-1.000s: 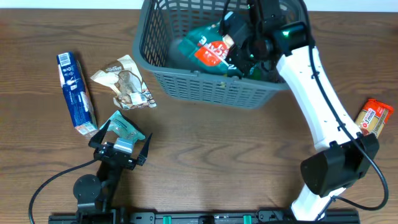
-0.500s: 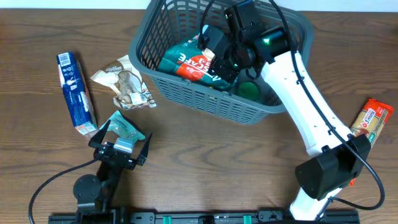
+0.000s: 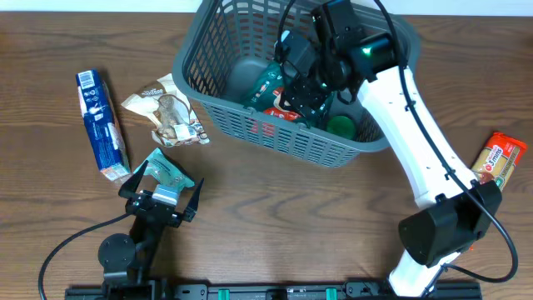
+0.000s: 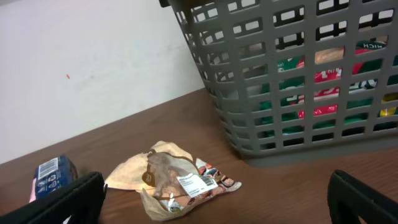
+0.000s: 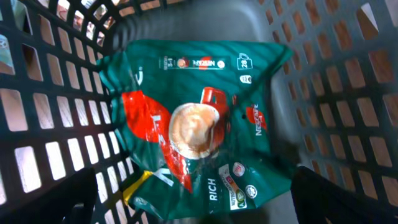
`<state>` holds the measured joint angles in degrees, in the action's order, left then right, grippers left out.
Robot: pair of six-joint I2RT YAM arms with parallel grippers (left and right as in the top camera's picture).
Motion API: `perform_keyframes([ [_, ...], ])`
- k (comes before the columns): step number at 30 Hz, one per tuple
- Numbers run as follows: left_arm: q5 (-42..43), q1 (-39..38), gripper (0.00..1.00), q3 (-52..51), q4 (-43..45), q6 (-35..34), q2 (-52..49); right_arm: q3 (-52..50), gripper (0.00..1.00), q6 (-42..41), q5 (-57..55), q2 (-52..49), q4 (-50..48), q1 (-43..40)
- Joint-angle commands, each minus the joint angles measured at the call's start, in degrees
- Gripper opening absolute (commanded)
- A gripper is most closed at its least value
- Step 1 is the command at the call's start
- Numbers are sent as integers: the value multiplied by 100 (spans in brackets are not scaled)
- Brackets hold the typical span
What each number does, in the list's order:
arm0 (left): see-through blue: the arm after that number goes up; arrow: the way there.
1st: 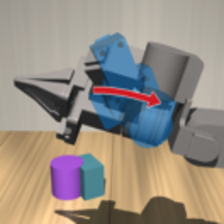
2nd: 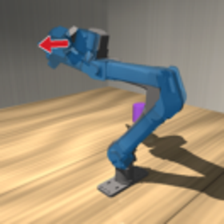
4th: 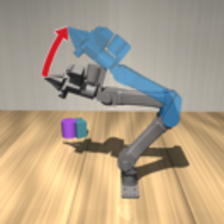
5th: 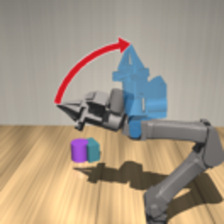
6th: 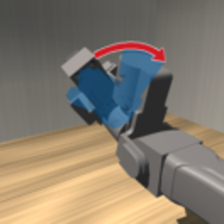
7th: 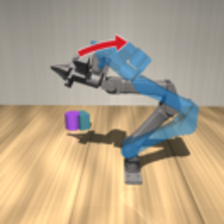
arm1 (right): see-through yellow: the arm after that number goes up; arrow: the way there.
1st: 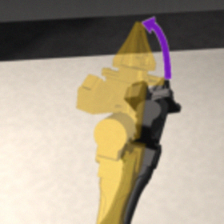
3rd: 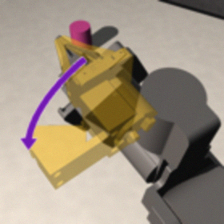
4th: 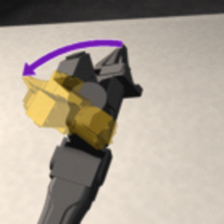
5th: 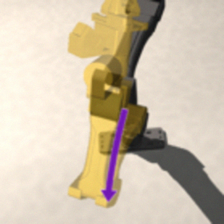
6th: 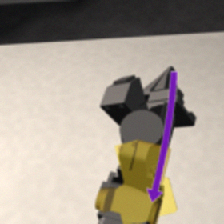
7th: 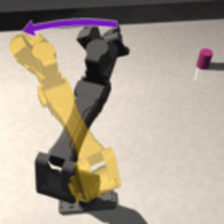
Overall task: Pack container
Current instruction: 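Lower the pouch into the basket and open the right gripper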
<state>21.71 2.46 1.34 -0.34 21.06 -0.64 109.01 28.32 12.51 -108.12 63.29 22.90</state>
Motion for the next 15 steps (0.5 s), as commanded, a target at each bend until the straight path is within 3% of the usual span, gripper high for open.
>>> perform_keyframes([
  [1,101,-17,99,-107,-197,52,4,101,85,-155,107,111,17,-81],
  [6,101,-17,99,-107,-197,52,4,103,86,-584,101,136,-293,-184],
  [9,101,-17,99,-107,-197,52,4,216,88,-1266,-66,216,-586,-341],
  [12,101,-17,99,-107,-197,52,4,551,88,-2118,-699,315,-514,-555],
  [15,101,-17,99,-107,-197,52,4,953,99,-2931,-1847,435,-125,-785],
])
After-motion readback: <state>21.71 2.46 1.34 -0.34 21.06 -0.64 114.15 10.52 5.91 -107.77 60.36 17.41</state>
